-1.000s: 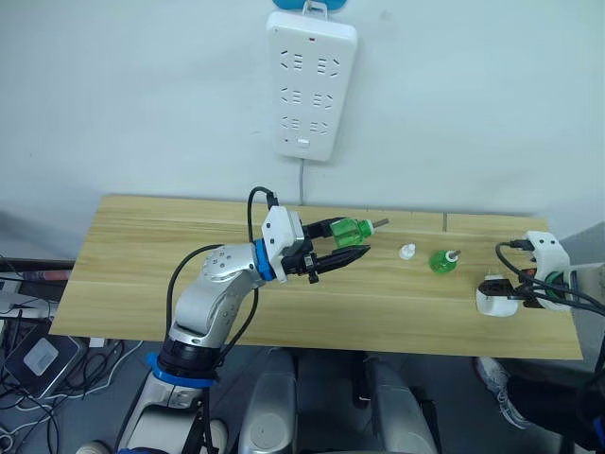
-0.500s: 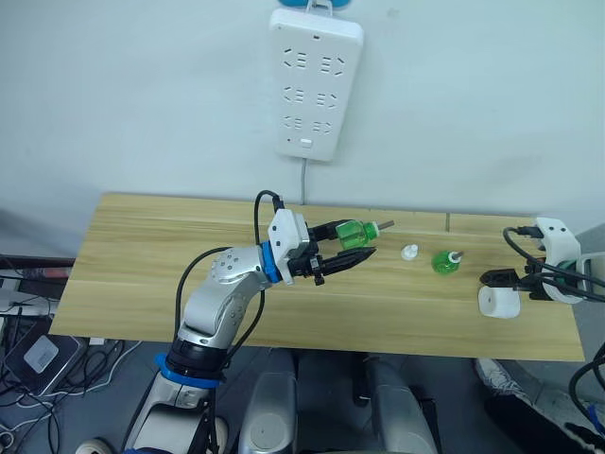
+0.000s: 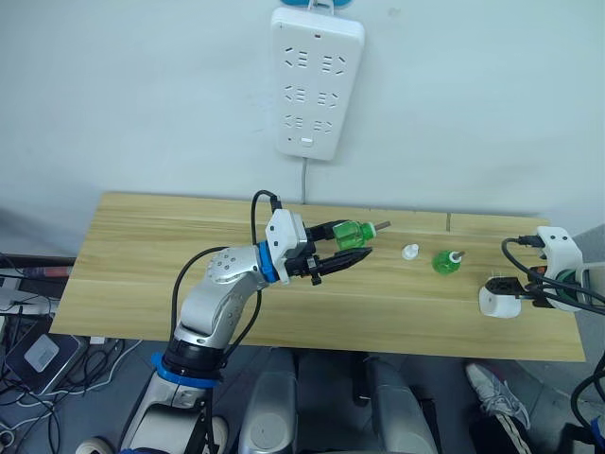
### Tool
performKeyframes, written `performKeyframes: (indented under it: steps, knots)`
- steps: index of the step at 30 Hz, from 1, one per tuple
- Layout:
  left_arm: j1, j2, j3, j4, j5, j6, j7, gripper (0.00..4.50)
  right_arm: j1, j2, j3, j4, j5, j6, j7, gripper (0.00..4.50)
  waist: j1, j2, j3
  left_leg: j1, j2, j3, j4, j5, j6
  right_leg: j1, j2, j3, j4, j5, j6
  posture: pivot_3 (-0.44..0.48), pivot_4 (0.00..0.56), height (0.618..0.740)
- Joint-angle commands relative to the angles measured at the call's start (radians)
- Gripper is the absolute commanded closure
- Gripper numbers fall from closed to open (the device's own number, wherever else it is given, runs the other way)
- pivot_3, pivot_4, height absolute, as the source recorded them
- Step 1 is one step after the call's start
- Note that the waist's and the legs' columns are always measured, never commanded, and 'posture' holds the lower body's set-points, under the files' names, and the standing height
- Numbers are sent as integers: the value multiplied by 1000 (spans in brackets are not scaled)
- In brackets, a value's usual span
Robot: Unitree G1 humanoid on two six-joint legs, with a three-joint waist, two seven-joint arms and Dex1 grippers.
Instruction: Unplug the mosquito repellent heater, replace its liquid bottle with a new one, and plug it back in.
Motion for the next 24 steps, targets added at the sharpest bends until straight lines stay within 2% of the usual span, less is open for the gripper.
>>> performKeyframes:
  steps: [1, 7, 17, 20, 24]
  knots:
    - [-2, -8, -9, -29, -1, -24, -9, 2237, 29, -11, -34, -34, 0, 13, 18, 64, 0, 0, 0, 0, 0, 0, 0, 0, 0, 0, 0, 0, 0, 0, 0, 298, 382, 740]
    - [-6, -5, -9, -29, 0, -19, -15, 2237, 88, -14, -24, -14, -21, -58, 40, 64, 0, 0, 0, 0, 0, 0, 0, 0, 0, 0, 0, 0, 0, 0, 0, 298, 385, 740]
    - [-18, 2, -7, -22, 3, -15, -24, 2237, 93, 37, -42, 40, -32, -139, 52, 64, -2, 0, 0, 0, 0, 0, 1, 0, 0, 0, 0, 0, 0, 1, 1, 299, 389, 740]
    - [-21, 4, -6, -18, 5, -15, -30, 2237, 117, 33, -52, 44, -25, -138, 70, 679, -2, 0, 0, 0, 0, 0, 1, 0, 0, 0, 0, 0, 0, 1, 1, 299, 390, 740]
    - [-22, 7, -7, -13, 6, -17, -34, 2237, 126, 34, -76, 44, -18, -130, 78, 2136, -2, 0, 0, 0, 0, 0, 1, 0, 0, 0, 0, 0, 1, 1, 1, 295, 390, 740]
